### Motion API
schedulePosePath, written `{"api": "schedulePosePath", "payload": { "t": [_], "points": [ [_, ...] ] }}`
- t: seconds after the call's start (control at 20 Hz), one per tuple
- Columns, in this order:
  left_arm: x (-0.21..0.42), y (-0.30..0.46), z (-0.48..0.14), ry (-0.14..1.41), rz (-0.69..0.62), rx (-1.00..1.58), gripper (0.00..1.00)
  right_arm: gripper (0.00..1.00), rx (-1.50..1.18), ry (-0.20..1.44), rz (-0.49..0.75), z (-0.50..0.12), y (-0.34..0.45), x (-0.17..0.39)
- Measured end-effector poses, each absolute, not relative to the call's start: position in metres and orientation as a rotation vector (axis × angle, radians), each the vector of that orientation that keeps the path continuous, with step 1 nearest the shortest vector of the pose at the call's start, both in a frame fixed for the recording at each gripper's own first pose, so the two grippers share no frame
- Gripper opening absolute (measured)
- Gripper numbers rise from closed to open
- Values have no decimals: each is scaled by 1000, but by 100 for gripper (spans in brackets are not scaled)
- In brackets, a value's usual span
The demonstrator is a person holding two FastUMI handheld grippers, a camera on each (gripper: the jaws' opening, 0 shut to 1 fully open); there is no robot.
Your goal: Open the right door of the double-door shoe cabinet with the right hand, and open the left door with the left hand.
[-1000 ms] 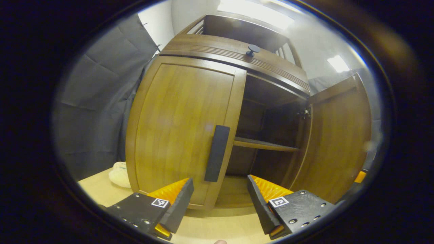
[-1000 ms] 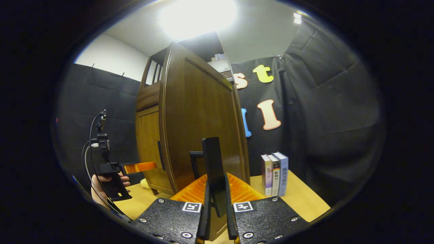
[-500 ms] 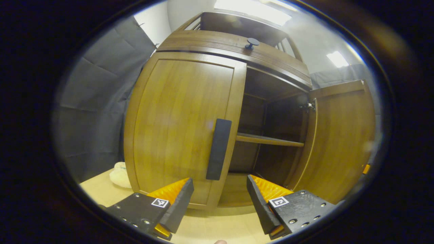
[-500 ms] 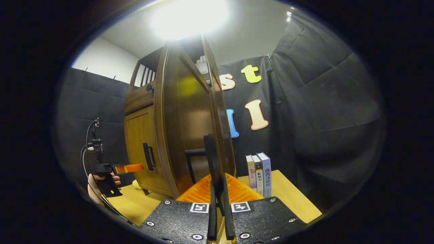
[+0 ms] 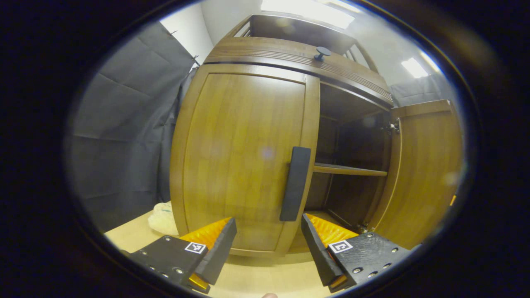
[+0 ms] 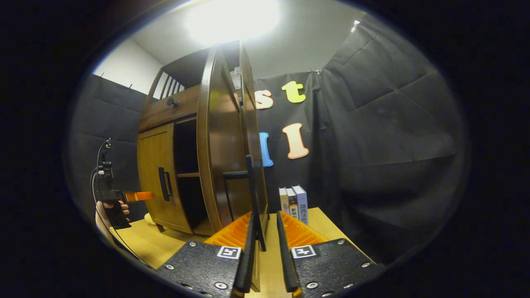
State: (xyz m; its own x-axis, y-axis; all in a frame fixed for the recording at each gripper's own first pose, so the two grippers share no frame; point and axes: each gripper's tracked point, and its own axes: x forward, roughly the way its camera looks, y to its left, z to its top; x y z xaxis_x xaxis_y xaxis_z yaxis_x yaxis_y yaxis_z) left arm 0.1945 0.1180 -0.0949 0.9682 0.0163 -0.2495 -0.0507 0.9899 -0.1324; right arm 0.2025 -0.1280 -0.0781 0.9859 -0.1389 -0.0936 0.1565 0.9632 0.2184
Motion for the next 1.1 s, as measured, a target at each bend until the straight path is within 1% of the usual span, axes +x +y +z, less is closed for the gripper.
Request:
{"api": "schedulePosePath", "payload": {
  "t": [0.05,0.2,0.25,0.3,0.35,0.45,0.7,0.8,0.85,0.9,0.95,1.1],
  "points": [
    [195,119,-95,246,39,-129,95,36,200,99,-195,-82,-137,196],
    [196,115,-96,240,67,-124,95,90,142,127,-274,-81,-152,178],
    [196,114,-97,242,63,-139,87,91,141,120,-285,-75,-153,174],
    [195,115,-99,246,51,-157,86,94,147,107,-291,-70,-150,169],
    [195,112,-100,251,36,-169,86,94,157,89,-290,-61,-146,164],
    [196,110,-103,251,17,-177,96,94,188,57,-274,-45,-131,153],
    [183,114,-96,227,-4,-184,95,93,246,-27,-163,0,-82,161],
    [178,118,-94,223,-19,-187,86,93,235,-48,-107,13,-56,167],
    [179,121,-93,217,-21,-188,90,93,232,-58,-80,19,-40,167],
    [179,124,-89,211,-23,-190,90,90,233,-63,-54,23,-28,171],
    [181,128,-84,200,-26,-190,89,93,240,-69,-23,26,-14,175],
    [195,138,-70,172,-35,-187,87,93,246,-53,40,27,13,191]
  ]
}}
